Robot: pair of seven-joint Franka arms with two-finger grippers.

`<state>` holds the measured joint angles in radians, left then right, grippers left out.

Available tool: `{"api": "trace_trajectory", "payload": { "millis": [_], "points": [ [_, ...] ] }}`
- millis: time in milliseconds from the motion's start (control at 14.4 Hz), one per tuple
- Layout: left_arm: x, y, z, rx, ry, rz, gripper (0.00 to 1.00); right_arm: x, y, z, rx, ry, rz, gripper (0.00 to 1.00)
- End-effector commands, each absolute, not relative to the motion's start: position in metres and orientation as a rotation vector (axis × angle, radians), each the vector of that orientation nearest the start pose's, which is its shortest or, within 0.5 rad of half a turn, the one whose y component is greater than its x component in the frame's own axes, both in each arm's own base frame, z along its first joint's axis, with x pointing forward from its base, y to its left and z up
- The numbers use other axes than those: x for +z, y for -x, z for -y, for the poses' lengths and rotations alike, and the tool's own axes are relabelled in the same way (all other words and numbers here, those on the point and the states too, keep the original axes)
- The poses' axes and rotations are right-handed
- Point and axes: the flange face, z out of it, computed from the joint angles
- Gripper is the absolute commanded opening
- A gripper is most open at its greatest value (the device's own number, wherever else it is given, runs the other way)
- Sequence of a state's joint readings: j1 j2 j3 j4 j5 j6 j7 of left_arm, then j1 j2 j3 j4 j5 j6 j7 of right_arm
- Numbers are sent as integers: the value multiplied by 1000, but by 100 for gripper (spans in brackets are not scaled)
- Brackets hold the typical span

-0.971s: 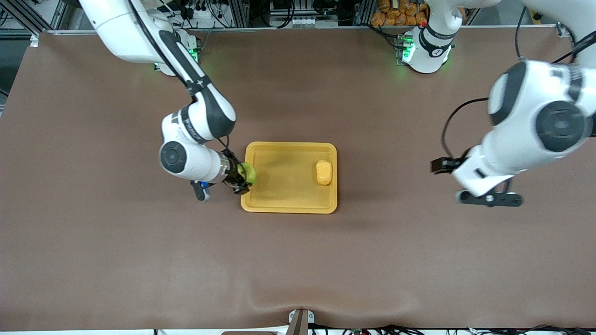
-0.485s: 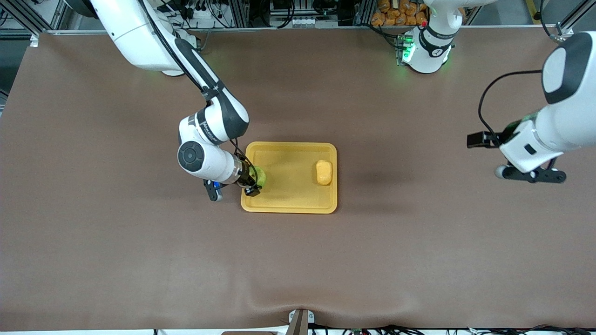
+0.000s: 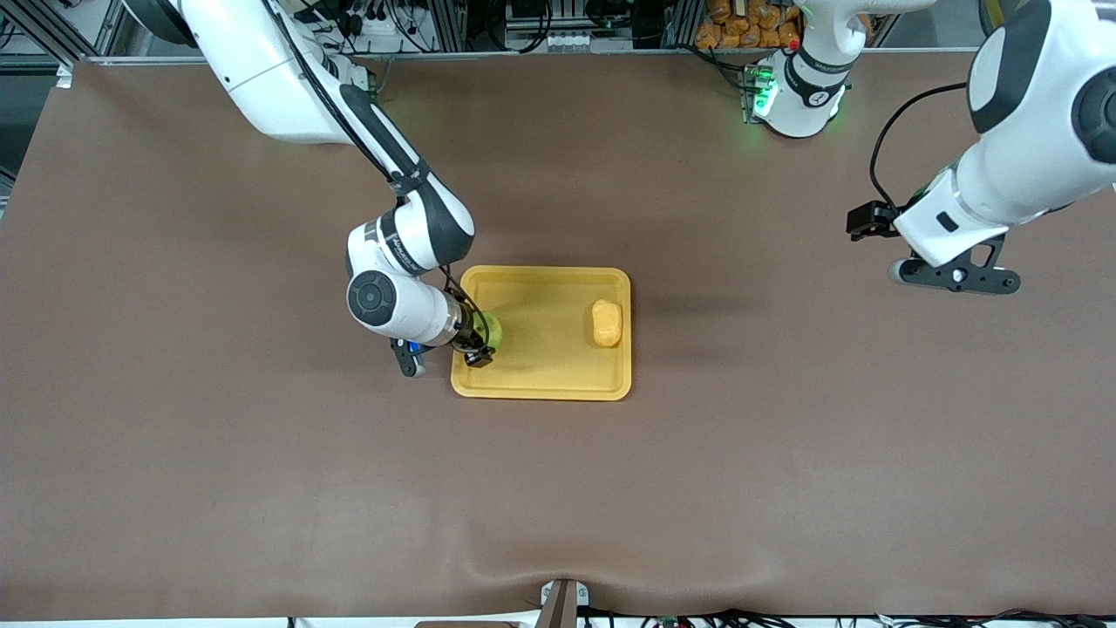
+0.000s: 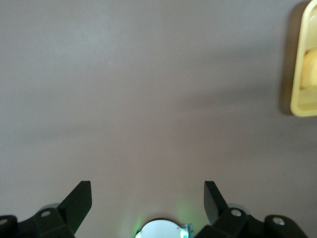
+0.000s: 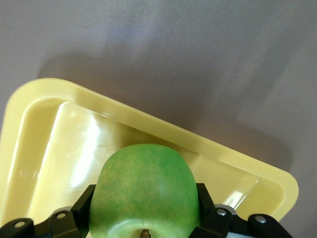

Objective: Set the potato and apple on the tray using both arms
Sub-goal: 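Lower the apple into the tray and open the right gripper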

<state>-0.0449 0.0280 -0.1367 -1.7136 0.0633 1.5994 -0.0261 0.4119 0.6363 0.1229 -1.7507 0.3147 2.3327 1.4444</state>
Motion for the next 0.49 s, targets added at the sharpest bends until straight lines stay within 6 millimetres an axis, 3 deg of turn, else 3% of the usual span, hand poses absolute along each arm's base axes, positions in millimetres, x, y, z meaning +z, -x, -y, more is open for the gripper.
{"api": "trace_trajectory", "payload": {
  "millis": [0, 139, 208, 416],
  "points": [
    [589, -555, 55, 79, 3081, -243, 100, 207, -571, -341, 400, 2504, -1653, 4],
    [599, -555, 39, 59, 3085, -226, 100, 203, -571, -339, 407, 2507, -1658, 49],
    [610, -547, 33, 62, 3084, -210, 100, 203, -571, -339, 407, 2506, -1660, 99],
    [626, -531, 22, 104, 3072, -180, 100, 206, -573, -337, 409, 2507, -1660, 100]
  ]
}}
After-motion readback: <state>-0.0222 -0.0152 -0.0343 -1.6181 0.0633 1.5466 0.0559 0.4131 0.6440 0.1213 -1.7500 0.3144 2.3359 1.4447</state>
